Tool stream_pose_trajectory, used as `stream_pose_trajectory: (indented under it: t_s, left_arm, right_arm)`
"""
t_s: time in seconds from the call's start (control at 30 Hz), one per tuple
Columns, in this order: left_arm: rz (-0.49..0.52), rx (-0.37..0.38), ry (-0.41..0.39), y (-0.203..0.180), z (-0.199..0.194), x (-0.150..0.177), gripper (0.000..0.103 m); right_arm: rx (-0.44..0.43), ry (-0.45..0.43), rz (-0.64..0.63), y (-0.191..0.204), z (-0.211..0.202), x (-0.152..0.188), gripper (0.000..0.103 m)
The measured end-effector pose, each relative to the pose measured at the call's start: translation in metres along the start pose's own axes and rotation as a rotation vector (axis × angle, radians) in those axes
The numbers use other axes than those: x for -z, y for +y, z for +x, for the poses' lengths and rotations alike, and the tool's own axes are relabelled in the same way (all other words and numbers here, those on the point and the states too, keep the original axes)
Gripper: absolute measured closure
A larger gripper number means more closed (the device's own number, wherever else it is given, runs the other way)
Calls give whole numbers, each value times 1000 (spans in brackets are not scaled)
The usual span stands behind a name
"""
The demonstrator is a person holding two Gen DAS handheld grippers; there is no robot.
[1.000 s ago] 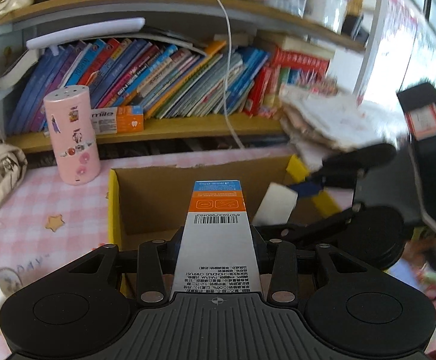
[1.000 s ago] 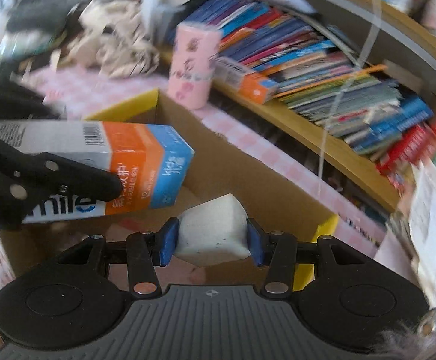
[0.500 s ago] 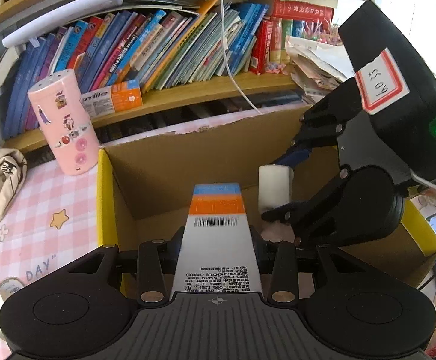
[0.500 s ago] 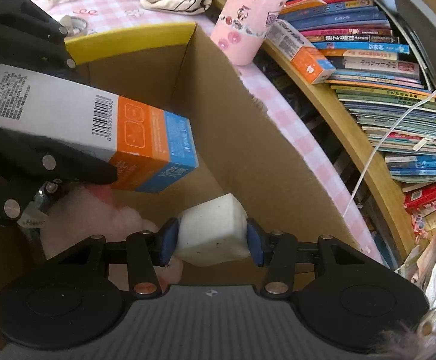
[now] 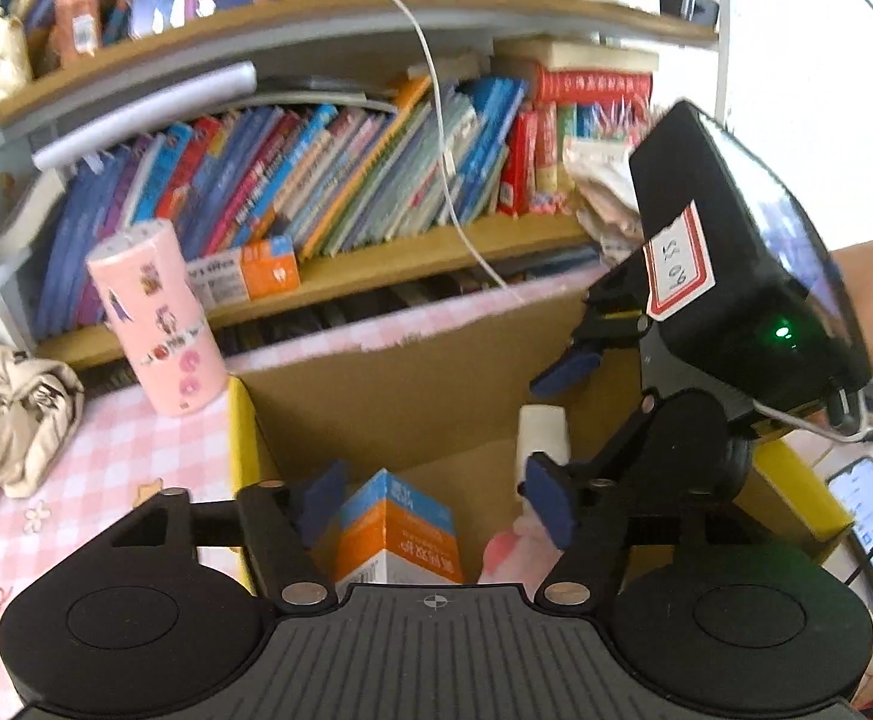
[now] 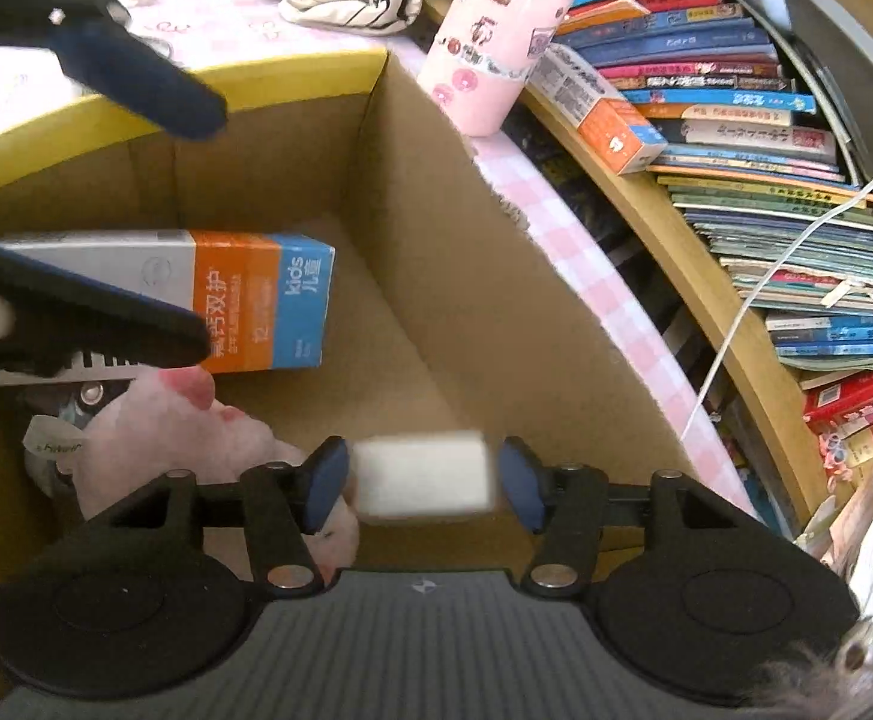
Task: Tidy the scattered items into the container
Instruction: 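Lower both held items into the yellow box and open both tools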
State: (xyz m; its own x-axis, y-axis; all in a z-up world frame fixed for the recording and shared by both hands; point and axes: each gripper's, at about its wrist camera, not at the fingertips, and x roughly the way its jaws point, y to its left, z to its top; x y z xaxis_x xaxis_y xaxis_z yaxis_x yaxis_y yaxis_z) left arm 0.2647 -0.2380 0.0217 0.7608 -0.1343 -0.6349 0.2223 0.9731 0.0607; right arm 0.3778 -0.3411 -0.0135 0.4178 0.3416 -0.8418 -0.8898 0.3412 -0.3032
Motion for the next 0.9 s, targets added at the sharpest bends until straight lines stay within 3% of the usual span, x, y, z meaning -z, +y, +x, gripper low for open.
stream_pose_trajectory:
  t_s: [0.33, 0.53, 0.6, 0.9]
  left_arm:
    - [-100, -53, -90, 8, -54, 15, 20]
    - [-169, -71, -123, 9, -76, 36, 17]
    - [-170, -82, -141, 7, -81, 40, 16]
    - [-141, -101, -225, 7, -110, 56, 9]
  right_arm:
    - [36, -91, 46, 9, -35, 3, 36]
    - [66, -169, 147, 17, -67, 13, 30]
    - [79, -191, 182, 22, -77, 17, 24]
    - [160, -311, 341, 44, -121, 29, 20]
